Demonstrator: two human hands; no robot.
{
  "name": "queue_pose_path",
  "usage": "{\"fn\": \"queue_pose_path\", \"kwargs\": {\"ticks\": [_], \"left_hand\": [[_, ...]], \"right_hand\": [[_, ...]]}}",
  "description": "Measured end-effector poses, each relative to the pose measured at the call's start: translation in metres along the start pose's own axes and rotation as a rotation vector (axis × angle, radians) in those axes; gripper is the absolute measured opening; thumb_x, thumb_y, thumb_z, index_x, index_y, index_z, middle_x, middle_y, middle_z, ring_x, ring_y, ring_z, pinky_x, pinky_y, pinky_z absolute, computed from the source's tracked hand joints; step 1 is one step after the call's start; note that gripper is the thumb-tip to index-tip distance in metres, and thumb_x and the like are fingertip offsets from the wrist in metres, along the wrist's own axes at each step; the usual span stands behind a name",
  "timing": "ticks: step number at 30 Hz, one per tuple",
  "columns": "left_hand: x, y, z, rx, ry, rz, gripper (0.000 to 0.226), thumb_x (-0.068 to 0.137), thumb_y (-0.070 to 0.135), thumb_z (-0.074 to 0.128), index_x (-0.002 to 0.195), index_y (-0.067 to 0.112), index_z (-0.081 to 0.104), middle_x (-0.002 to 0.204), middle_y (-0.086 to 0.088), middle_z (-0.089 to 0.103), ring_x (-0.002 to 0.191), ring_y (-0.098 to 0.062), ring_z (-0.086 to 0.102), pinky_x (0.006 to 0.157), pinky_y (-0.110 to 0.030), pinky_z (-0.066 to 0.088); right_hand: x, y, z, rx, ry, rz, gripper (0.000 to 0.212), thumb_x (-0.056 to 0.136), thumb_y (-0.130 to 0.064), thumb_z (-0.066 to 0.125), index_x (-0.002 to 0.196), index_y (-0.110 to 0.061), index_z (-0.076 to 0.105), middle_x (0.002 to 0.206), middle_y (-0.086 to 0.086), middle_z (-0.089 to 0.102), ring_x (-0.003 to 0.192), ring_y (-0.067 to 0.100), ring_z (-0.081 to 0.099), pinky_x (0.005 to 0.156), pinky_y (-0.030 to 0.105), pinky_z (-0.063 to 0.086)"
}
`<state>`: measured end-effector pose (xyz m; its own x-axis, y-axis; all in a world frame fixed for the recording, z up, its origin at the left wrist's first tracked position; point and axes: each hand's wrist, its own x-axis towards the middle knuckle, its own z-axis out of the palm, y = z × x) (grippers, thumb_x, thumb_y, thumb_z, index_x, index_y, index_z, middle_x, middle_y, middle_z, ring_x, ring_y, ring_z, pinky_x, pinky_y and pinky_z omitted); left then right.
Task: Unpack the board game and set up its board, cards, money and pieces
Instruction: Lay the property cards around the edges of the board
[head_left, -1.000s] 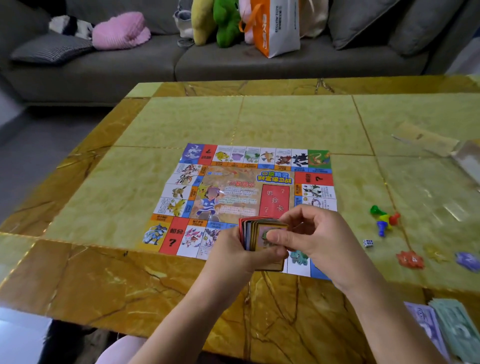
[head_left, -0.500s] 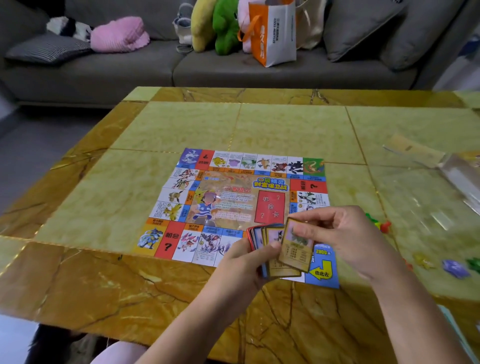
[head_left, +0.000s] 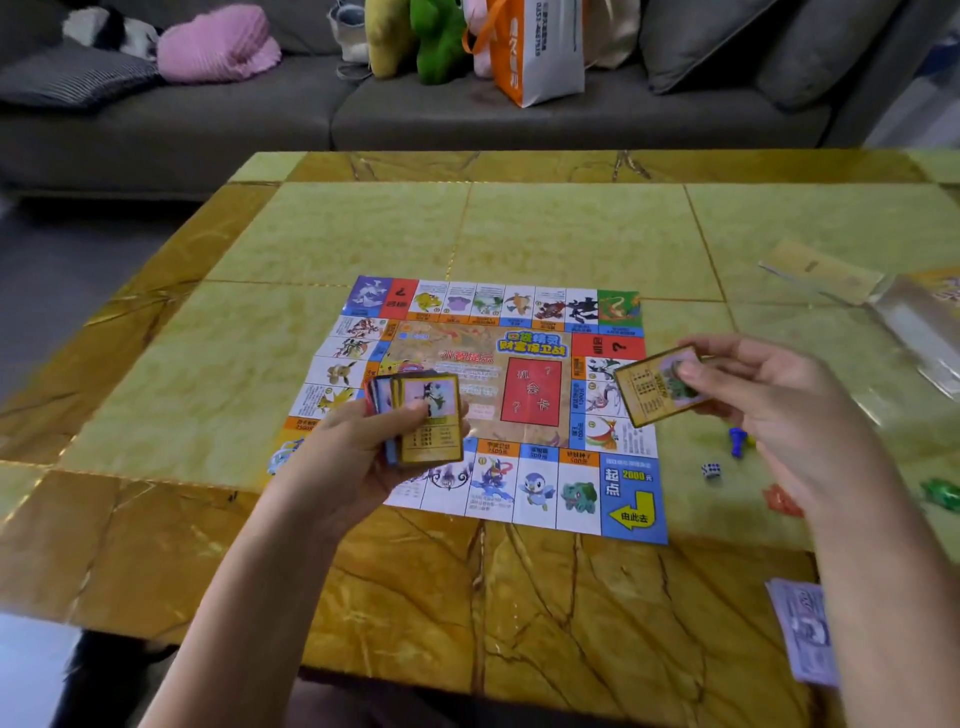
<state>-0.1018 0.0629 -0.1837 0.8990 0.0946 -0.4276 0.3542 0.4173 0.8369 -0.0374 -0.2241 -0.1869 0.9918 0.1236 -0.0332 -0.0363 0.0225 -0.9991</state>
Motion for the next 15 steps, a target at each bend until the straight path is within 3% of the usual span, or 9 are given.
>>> {"fn": "queue_pose_path", "kwargs": {"ticks": [3,7,9,12,15], "left_hand": [[-0.002,-0.008,0.004,0.101,-0.028,-0.041,0.055,0.068,0.01,0.064,0.117,-0.011,0.053,0.092,-0.021,0.071,0.074,-0.026,0.072,0.059,-0.032,0.059],[-0.003,-0.016,0.01,0.155,-0.102,-0.069,0.043,0.071,0.011,0.065,0.109,-0.006,0.059,0.107,-0.026,0.068,0.089,-0.032,0.07,0.071,-0.036,0.06],[-0.002,-0.019,0.012,0.178,-0.09,-0.083,0.056,0.069,0.013,0.067,0.117,-0.013,0.053,0.108,-0.028,0.067,0.088,-0.032,0.07,0.069,-0.035,0.06],[0.0,-0.023,0.015,0.184,-0.066,-0.106,0.058,0.071,0.012,0.068,0.12,-0.012,0.05,0.107,-0.028,0.067,0.084,-0.03,0.07,0.067,-0.034,0.06],[0.002,-0.029,0.022,0.208,-0.045,-0.126,0.036,0.083,0.006,0.063,0.116,-0.004,0.054,0.099,-0.021,0.071,0.079,-0.026,0.071,0.067,-0.033,0.061]], "right_hand": [[-0.003,0.002,0.004,-0.033,-0.034,0.014,0.05,0.042,-0.054,0.084,0.08,-0.023,0.076,0.081,0.001,0.075,0.068,0.007,0.068,0.057,0.014,0.052],[-0.011,0.002,0.007,-0.072,-0.012,0.06,0.02,0.067,-0.028,0.071,0.083,-0.016,0.069,0.065,-0.003,0.069,0.046,0.004,0.055,0.042,0.013,0.04],[-0.014,0.004,0.005,-0.076,-0.01,0.066,0.006,0.077,-0.018,0.068,0.083,-0.017,0.069,0.061,-0.002,0.065,0.042,0.004,0.047,0.038,0.013,0.035],[-0.015,0.013,0.0,-0.113,0.01,0.07,0.028,0.086,0.003,0.06,0.087,-0.022,0.07,0.059,0.001,0.065,0.046,0.006,0.05,0.041,0.014,0.038],[-0.024,0.02,0.002,-0.199,-0.016,0.132,0.03,0.086,0.005,0.061,0.09,-0.022,0.072,0.056,0.003,0.065,0.047,0.007,0.05,0.043,0.014,0.041]]}}
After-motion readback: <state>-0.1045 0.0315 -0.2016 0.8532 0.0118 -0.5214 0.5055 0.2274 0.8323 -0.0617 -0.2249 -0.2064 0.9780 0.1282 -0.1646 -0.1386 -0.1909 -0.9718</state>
